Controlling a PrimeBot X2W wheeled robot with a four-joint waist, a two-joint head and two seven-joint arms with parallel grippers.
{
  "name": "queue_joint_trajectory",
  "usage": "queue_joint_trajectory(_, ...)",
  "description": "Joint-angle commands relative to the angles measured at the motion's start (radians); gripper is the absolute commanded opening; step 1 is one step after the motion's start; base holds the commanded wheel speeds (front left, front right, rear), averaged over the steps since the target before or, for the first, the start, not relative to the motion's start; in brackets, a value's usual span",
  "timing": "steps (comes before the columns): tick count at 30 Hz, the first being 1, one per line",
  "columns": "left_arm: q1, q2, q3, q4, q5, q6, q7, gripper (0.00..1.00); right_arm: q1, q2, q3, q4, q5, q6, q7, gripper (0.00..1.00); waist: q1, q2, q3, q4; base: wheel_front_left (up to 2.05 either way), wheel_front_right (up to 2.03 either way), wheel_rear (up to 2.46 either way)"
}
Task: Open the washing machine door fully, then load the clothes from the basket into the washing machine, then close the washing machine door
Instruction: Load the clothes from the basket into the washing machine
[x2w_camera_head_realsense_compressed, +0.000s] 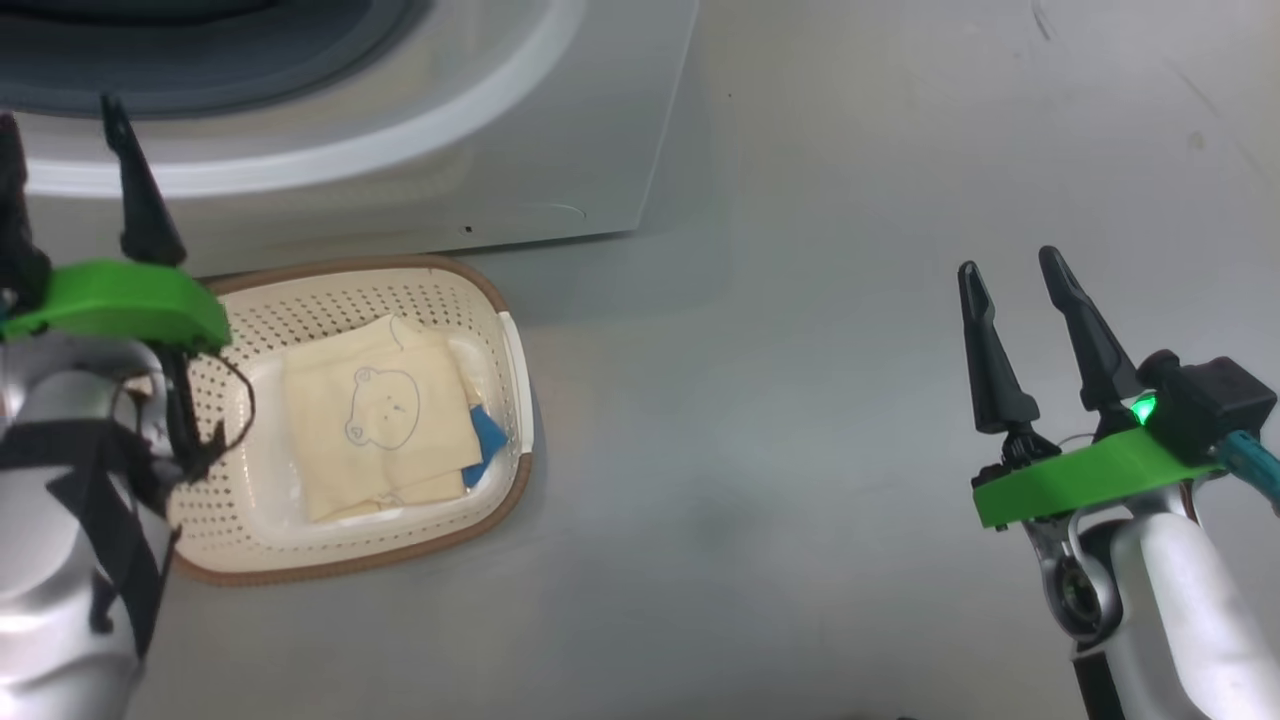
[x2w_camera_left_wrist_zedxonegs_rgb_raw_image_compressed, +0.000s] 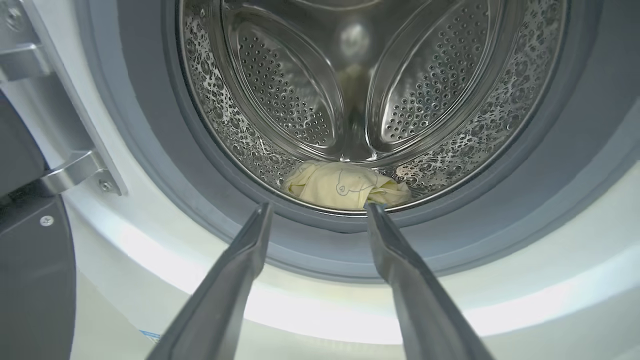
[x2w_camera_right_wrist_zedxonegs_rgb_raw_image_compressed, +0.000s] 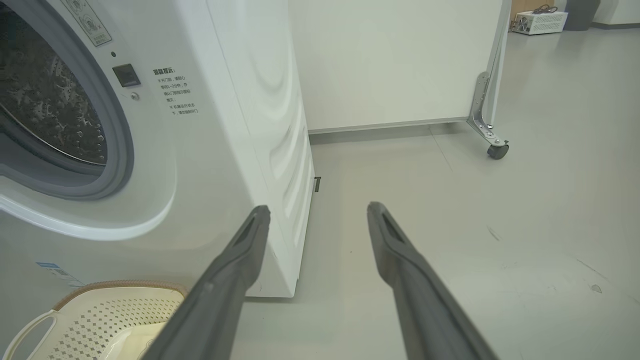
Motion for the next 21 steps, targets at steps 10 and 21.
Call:
queue_joint_trajectory(10, 0.327, -0.005, 0.006, -0.318, 0.034, 0.097, -0.013, 1.0, 0.065, -0.009, -0.002, -0.021, -0.045, -0.003, -0.006, 1.0, 0.0001, 0.0, -0.121, 0.068, 0.0, 0.0, 0.0)
queue_joint_trajectory(21, 0.508, -0.043, -0.05, -0.401, 0.057, 0.138, -0.014, 1.0, 0.143, -0.009, -0.029, -0.05, -0.087, -0.003, 0.036, 1.0, 0.0001, 0.0, -0.222, 0.128, 0.0, 0.0, 0.0)
